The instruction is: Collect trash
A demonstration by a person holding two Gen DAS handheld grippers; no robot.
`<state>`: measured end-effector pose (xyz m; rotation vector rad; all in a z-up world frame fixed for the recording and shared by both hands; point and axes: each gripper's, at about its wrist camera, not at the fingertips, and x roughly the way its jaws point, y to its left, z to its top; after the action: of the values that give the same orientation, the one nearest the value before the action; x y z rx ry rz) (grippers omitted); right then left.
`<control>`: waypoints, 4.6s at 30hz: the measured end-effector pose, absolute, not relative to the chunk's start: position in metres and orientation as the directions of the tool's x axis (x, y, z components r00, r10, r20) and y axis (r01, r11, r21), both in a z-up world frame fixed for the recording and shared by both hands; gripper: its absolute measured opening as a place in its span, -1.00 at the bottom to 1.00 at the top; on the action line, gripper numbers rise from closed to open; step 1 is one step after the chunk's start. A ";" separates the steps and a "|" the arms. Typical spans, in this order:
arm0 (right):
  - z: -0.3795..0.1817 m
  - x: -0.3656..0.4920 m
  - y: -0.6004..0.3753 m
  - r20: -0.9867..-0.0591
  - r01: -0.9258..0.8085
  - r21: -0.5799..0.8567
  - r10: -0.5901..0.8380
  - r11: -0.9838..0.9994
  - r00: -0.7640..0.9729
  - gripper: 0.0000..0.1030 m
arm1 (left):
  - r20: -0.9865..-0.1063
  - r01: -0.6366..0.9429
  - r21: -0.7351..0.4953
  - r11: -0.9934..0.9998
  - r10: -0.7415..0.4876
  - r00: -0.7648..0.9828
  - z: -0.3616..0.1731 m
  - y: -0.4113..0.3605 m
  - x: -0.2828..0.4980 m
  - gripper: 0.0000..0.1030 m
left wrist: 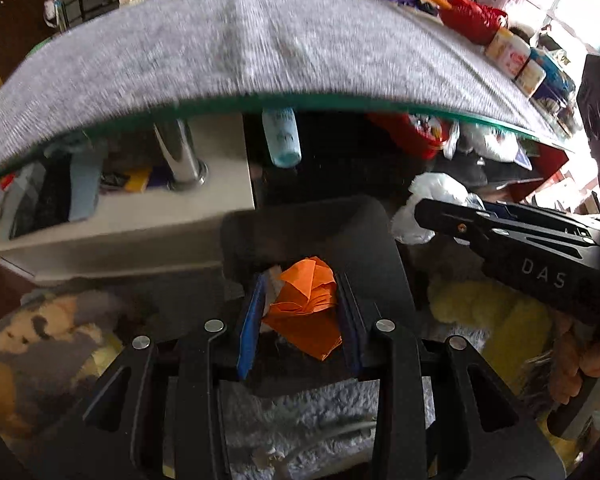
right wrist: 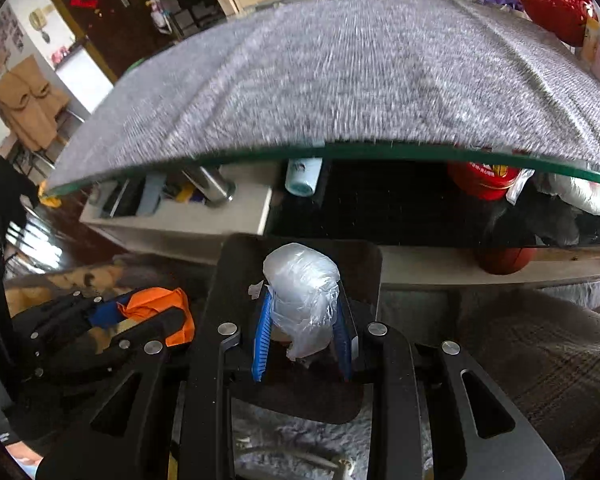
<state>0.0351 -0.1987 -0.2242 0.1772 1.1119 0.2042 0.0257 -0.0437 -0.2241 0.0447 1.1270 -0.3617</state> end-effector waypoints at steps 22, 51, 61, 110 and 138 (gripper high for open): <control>-0.222 0.053 -0.203 -0.868 -0.046 0.248 0.243 0.968 0.433 0.47 | -0.888 0.272 -0.150 0.951 -0.250 0.385 -0.220 -0.038 0.039 0.43; 0.000 -0.033 -0.232 -0.407 0.099 0.010 -0.086 0.995 0.909 0.94 | -0.450 0.146 0.014 0.989 -0.124 0.884 0.017 -0.016 -0.013 0.84; 0.031 -0.059 -0.220 -0.304 0.123 -0.024 -0.124 0.992 0.945 0.94 | -0.354 0.153 0.002 0.988 -0.142 0.924 0.049 -0.014 -0.039 0.84; 0.027 -0.060 -0.218 -0.340 0.108 0.022 -0.094 0.994 0.936 0.94 | -0.360 0.154 -0.014 0.988 -0.149 0.921 0.045 -0.019 -0.046 0.84; 0.032 -0.058 -0.215 -0.342 0.097 0.026 -0.082 0.995 0.936 0.94 | -0.359 0.157 -0.012 0.987 -0.151 0.921 0.046 -0.018 -0.045 0.84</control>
<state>-0.0582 -0.2153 0.0323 0.0426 0.3480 -0.0915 -0.0453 -0.0179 0.0460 0.0166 0.3671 -0.1583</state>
